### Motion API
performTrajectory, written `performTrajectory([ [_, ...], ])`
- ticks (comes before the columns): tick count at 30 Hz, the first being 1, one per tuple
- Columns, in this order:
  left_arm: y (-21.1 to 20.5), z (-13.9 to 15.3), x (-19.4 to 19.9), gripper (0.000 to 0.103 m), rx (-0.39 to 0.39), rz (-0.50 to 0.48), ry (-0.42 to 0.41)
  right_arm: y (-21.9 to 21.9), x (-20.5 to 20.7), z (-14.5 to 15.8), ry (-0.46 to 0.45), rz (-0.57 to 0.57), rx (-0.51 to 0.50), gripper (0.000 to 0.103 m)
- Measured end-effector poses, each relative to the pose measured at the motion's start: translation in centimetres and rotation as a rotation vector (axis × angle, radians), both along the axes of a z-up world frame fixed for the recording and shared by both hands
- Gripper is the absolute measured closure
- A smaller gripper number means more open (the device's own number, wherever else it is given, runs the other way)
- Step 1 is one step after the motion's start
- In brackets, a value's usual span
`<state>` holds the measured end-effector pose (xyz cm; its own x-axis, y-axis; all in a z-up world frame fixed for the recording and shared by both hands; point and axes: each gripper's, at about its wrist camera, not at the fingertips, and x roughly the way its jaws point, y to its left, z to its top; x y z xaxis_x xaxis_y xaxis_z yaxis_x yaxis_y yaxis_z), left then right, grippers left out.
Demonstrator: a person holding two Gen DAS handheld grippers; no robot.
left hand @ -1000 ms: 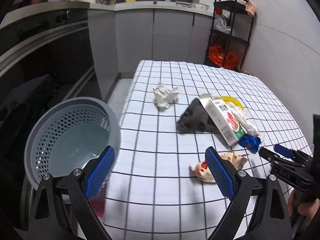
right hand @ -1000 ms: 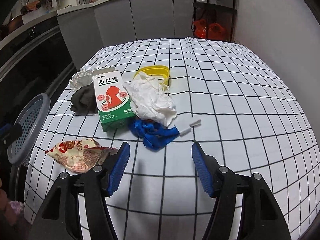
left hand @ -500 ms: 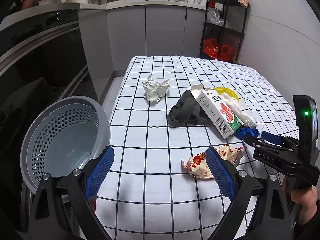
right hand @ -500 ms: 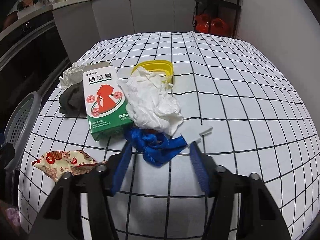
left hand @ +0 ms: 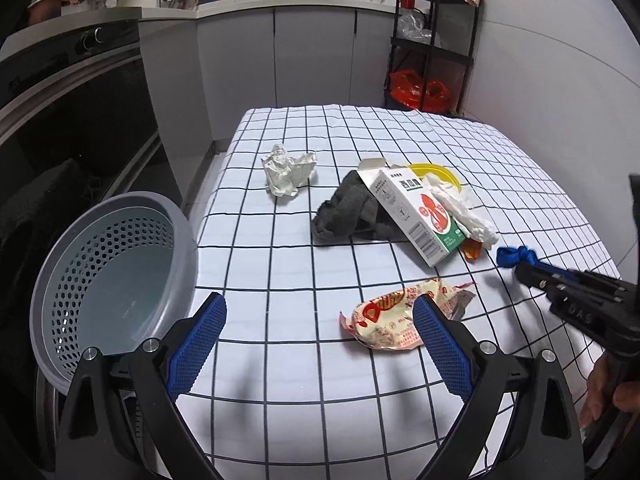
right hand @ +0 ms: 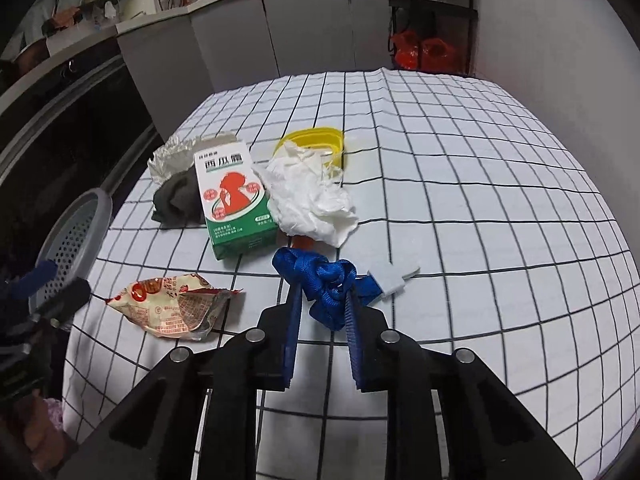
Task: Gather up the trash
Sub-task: 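Grasp the snack wrapper with the left tool while the right tool holds the blue cloth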
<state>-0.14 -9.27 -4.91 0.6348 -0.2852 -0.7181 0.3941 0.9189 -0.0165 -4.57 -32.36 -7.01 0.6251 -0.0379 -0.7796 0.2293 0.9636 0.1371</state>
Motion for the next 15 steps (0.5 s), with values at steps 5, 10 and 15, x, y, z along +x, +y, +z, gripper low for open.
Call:
performTrajectory([
  [5,-0.9,-1.0,-0.4,0.01,0.004,-0.016,0.035,-0.9,-1.7,1.1,-0.036,-0.029,0.029,0.082],
  [10,-1.6,-2.1,0.4,0.01,0.011,0.004,0.07,-1.5,-2.7,1.6,-0.055,-0.04,0.064,0.082],
  [15,-2.2,-3.1,1.3,0.01,0.03,0.029,0.095,-1.6,-3.0,2.2,-0.074,-0.03,0.072,0.082],
])
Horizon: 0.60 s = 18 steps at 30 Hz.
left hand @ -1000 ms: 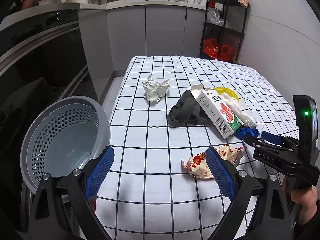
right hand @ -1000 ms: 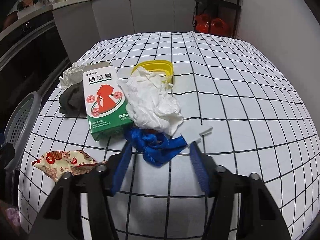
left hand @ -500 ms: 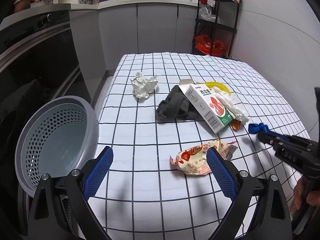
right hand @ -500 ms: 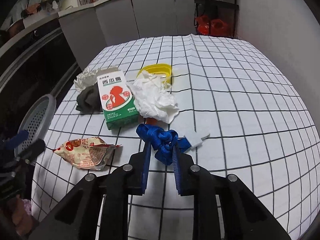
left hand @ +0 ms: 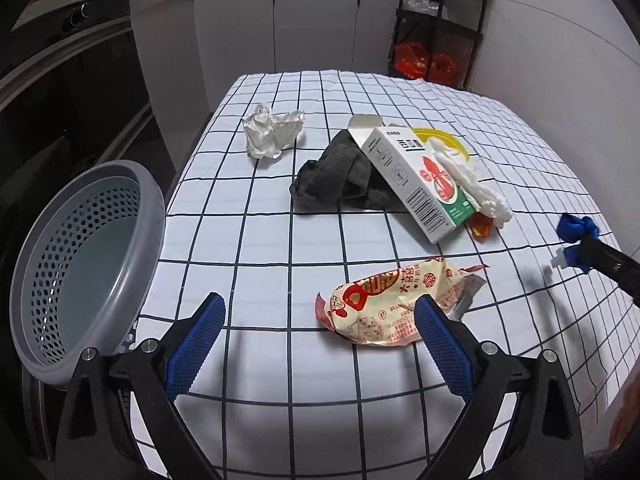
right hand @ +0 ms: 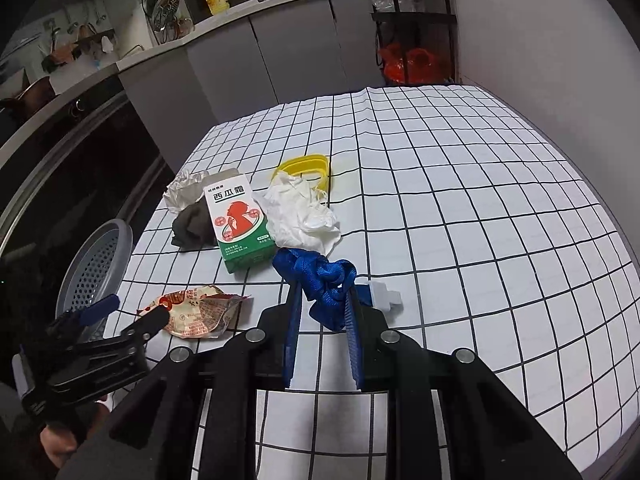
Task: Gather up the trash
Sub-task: 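Grasp the snack wrapper with the left tool while the right tool holds the blue cloth, then carry the wrapper and the blue cloth over the grey basket with both tools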
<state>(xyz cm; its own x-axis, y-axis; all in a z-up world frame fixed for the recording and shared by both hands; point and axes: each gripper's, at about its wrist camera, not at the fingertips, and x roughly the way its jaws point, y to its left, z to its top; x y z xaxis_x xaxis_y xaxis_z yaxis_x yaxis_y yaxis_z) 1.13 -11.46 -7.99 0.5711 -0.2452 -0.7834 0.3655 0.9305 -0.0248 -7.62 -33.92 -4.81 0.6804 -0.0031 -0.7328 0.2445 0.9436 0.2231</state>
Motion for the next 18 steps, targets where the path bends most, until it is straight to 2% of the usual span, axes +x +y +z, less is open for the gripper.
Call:
performTrajectory([
  [6,-0.8,-1.2,0.8,0.011,0.014,0.02,0.019,0.0,-0.1,0.4,-0.016,0.012,0.008,0.082],
  [8,-1.1,-1.5,0.9,0.018,0.021,0.023,0.018,0.1,-0.2,0.4,-0.018,0.017,0.008,0.082],
  [10,-1.4,-2.0,1.0,0.031,0.019,0.016,0.038,0.1,-0.3,0.5,-0.018,0.019,0.007,0.082],
  [12,-1.5,-2.3,1.1,0.036,0.002,0.012,0.05,0.1,-0.3,0.4,-0.017,0.021,0.008,0.082],
  [16,-1.8,-2.0,0.8,0.061,-0.02,-0.015,0.048,0.2,-0.2,0.3,-0.011,0.026,0.005,0.082],
  [18,-1.8,-1.8,0.6,0.069,-0.017,-0.019,0.039,0.3,-0.1,0.2,-0.009,0.028,0.002,0.082],
])
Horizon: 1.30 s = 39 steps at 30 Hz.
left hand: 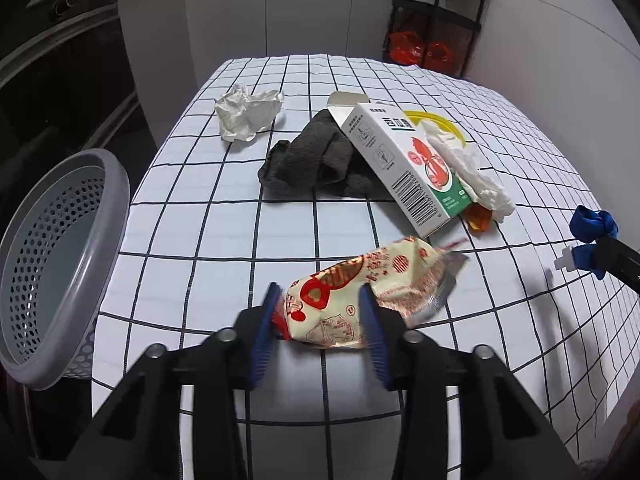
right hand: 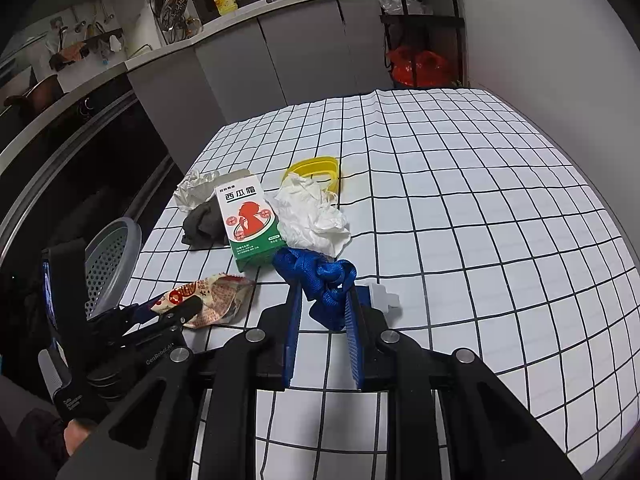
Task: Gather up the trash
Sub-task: 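Carry the wrapper and the blue cloth over the grey basket with both tools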
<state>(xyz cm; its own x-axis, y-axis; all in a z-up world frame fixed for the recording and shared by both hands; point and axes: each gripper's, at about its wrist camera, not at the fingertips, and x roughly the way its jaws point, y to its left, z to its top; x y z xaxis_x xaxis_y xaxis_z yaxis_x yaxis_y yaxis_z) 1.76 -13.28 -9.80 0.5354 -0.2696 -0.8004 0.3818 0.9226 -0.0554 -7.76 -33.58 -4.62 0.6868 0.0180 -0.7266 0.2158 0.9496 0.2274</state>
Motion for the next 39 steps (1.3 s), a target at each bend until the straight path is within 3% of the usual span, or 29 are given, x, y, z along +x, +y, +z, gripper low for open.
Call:
performTrajectory([
  [6,0.5,0.9,-0.2,0.08,-0.03,-0.006,-0.016,0.3,0.1,0.0,0.001,0.005,-0.001,0.082],
  [17,3.0,4.3,-1.5,0.081,-0.026,0.002,-0.144,1.7,0.8,0.7,-0.016,0.028,-0.002,0.082],
  [25,7.6,6.7,-1.0,0.081,-0.022,0.076,-0.225,5.9,2.9,1.9,-0.061,0.099,0.005,0.082],
  [39,15.9,7.8,0.6,0.081,0.019,0.24,-0.246,15.8,8.7,3.4,-0.122,0.273,0.074,0.082],
])
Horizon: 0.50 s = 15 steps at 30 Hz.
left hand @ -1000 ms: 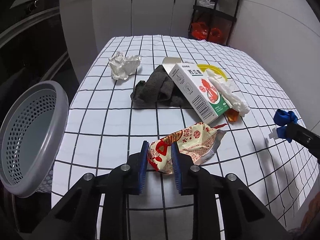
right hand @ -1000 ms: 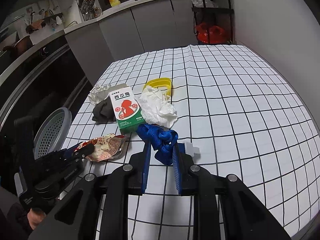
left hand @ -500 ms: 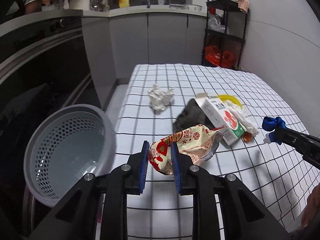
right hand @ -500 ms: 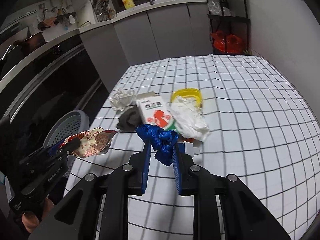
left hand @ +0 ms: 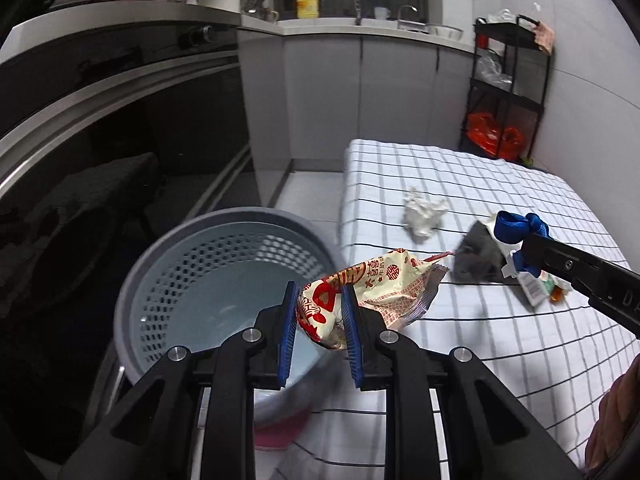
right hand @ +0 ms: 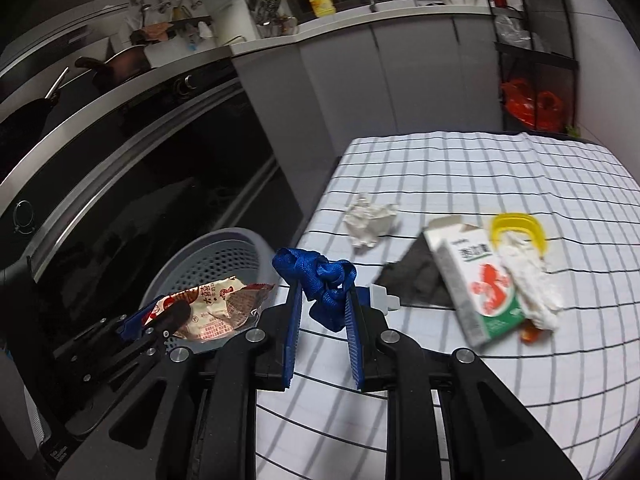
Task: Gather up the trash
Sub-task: 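Carry the wrapper and the blue cloth over the grey basket with both tools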
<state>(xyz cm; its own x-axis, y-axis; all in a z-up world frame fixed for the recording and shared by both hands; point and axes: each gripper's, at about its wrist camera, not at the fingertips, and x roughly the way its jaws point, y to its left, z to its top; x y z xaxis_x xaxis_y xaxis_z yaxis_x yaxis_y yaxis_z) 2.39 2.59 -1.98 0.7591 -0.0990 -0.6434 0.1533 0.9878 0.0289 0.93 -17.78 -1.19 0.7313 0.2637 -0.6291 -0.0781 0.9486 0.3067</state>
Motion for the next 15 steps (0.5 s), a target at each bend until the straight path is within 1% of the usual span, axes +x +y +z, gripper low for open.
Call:
performTrajectory([
  [5,3.5,-0.1,1.7,0.081,0.004,0.08,0.015,3.2,1.8,-0.5,0.016,0.059,0.013,0.082],
  [8,4.9,0.0,2.3,0.081,0.009,0.111,0.009,4.8,2.7,-1.0,0.027,0.087,0.017,0.082],
  [12,6.8,0.3,3.1,0.081,0.035,0.15,-0.009,6.5,4.0,-1.8,0.049,0.114,0.032,0.082],
  [15,8.1,0.1,3.7,0.081,0.044,0.177,0.001,7.9,4.9,-2.3,0.065,0.138,0.039,0.082],
])
